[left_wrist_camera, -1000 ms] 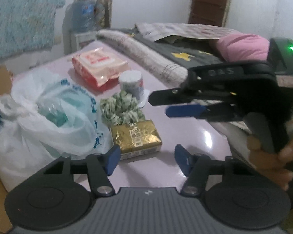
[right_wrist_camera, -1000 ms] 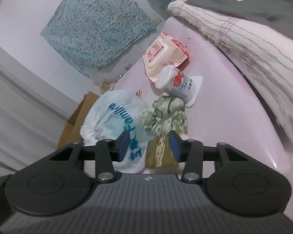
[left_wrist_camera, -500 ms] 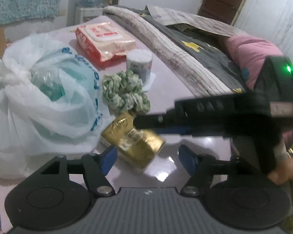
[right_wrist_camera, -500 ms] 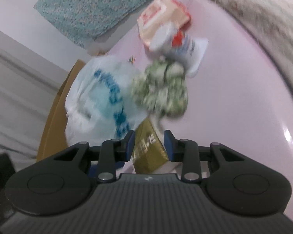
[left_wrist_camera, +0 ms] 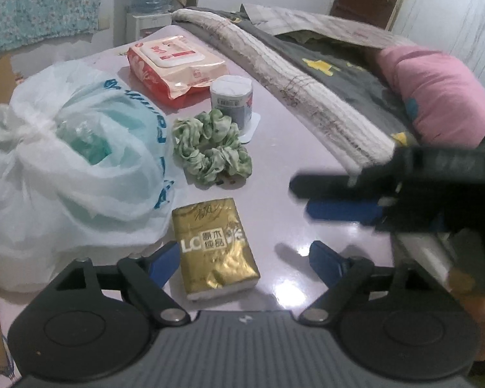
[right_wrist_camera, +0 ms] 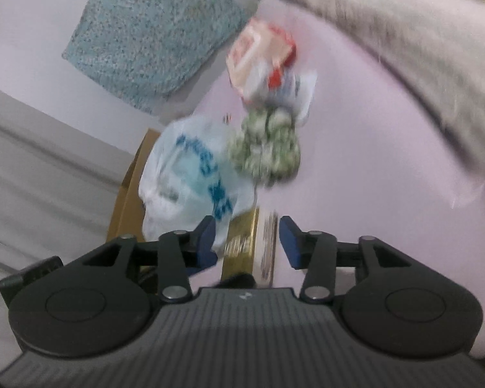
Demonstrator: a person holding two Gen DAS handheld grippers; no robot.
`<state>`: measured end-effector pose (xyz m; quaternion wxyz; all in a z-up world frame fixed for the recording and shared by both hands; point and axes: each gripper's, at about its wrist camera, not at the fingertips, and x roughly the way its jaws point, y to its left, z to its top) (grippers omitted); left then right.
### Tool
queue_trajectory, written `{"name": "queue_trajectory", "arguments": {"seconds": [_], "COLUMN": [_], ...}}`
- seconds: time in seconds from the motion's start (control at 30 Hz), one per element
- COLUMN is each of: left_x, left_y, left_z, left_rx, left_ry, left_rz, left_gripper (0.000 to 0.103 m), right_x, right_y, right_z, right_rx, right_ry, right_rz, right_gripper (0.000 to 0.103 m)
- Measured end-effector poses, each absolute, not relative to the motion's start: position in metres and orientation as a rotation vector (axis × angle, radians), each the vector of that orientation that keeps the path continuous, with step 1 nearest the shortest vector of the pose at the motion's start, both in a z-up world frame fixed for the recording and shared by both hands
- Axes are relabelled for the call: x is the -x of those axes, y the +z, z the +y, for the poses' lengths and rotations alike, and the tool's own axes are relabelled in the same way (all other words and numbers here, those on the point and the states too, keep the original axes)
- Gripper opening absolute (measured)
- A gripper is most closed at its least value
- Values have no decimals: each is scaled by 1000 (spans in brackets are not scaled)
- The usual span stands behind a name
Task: Organize soft objects
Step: 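Grasp the green scrunchie with the right gripper while the left gripper holds the gold pack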
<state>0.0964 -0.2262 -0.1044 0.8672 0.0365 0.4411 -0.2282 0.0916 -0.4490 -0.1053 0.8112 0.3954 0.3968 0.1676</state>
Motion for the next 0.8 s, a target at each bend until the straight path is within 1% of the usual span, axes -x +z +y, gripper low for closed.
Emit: {"name": "queue_trajectory", "arguments": {"seconds": [0.1, 0.13, 0.2, 0.27, 0.3, 0.37, 0.4, 0.47, 0.5, 0.53, 0.63, 0.8], "left_x": [-101, -102, -103, -104, -105, -107, -106, -106, -105, -104, -103, -100], "left_y": [-111, -113, -116, -120, -122, -126, -126, -127, -126, -126, -126, -126], "left_z": [-232, -231, -228, -224, -222, -217, -214, -209, -208, -208, -204, -199], "left_rx": [-90, -78, -56, -39, -30, -2, 18, 30, 34, 38, 46, 44], "left_ry": [-426, -413, -390, -373, -366, -371, -374, -377, -377, -377, -380, -401], "left_rz": [911, 905, 899, 913, 923, 940, 941, 943, 944, 945, 950, 967], "left_gripper": [84, 80, 75, 61, 58, 56, 56, 55, 55, 55, 55, 55], "right_x": [-108, -115, -129, -147, -157, -175, -183, -192, -195, -196, -190, -154], "right_y": [-93, -91, -91, -96, -99, -108, -111, -117, -120, -123, -125, -123], "right_z": [-445, -443, -438, -431, -429, -422, -416, -408, -404, -400, -401, -424], "right_rx": [-749, -716, -649, -607, -596, -567, -550, -519, -501, -486, -484, -539], "right_ry": [345, 342, 311, 297, 298, 288, 283, 272, 270, 268, 267, 267], "right_rz": [816, 813, 804, 807, 814, 837, 848, 870, 884, 897, 907, 926], "right_gripper": [54, 56, 57, 57, 57, 57, 54, 41, 25, 21, 16, 15]}}
